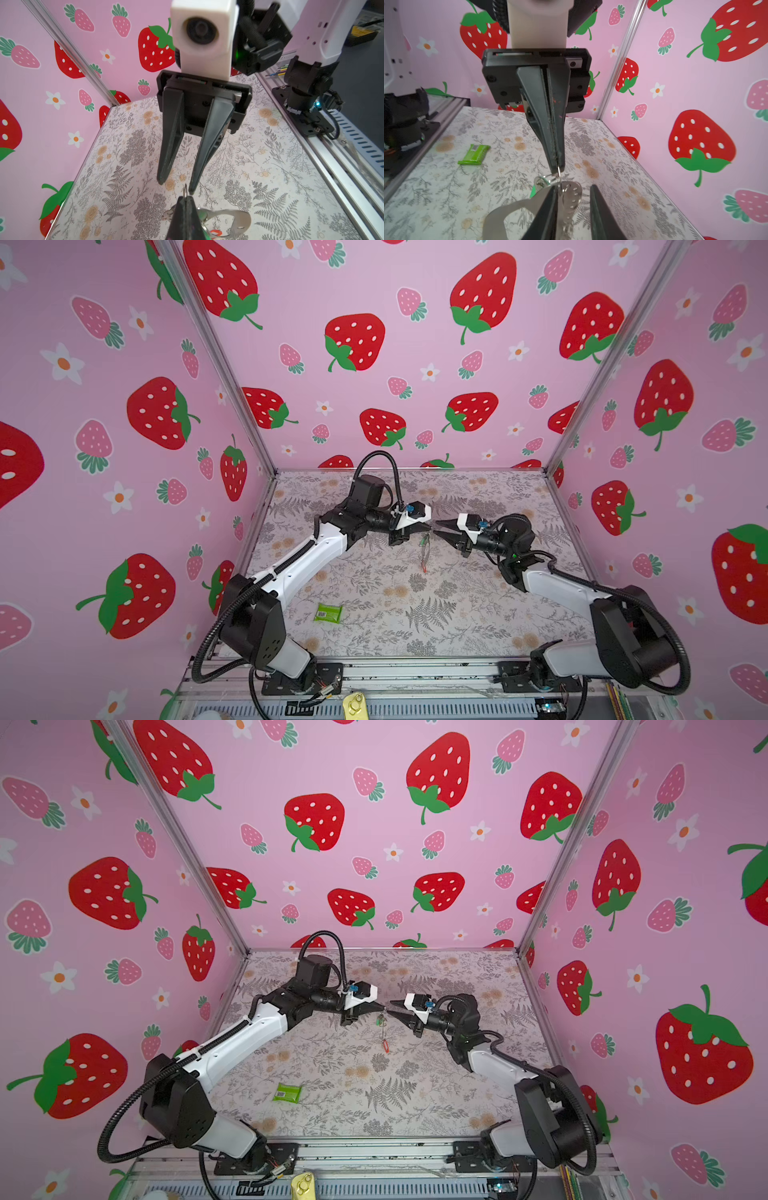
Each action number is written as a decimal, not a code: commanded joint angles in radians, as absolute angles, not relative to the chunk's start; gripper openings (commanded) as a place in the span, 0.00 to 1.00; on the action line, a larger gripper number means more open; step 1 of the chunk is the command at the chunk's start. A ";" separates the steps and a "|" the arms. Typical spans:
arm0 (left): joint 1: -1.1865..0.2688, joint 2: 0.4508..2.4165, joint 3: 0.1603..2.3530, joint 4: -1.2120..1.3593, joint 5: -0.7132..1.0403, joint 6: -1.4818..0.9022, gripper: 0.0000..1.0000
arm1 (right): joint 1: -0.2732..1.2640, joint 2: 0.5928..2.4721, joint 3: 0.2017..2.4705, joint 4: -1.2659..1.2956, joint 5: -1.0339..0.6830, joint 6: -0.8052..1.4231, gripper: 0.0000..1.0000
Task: Put the keys on the keyring
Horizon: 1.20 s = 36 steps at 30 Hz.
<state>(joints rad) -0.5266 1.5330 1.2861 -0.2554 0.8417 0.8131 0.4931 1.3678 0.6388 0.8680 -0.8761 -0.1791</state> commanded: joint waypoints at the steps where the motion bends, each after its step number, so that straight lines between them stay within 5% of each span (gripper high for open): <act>1: -0.553 1.536 1.381 -0.462 0.699 0.879 0.00 | 0.485 1.312 0.699 0.611 -0.829 -0.399 0.28; 17: -0.631 1.558 1.489 -0.586 0.526 0.830 0.00 | 0.518 1.341 0.751 0.553 -0.954 -0.408 0.19; 36: -0.671 1.535 1.476 -0.567 0.516 0.829 0.00 | 0.538 1.351 0.740 0.514 -0.948 -0.396 0.09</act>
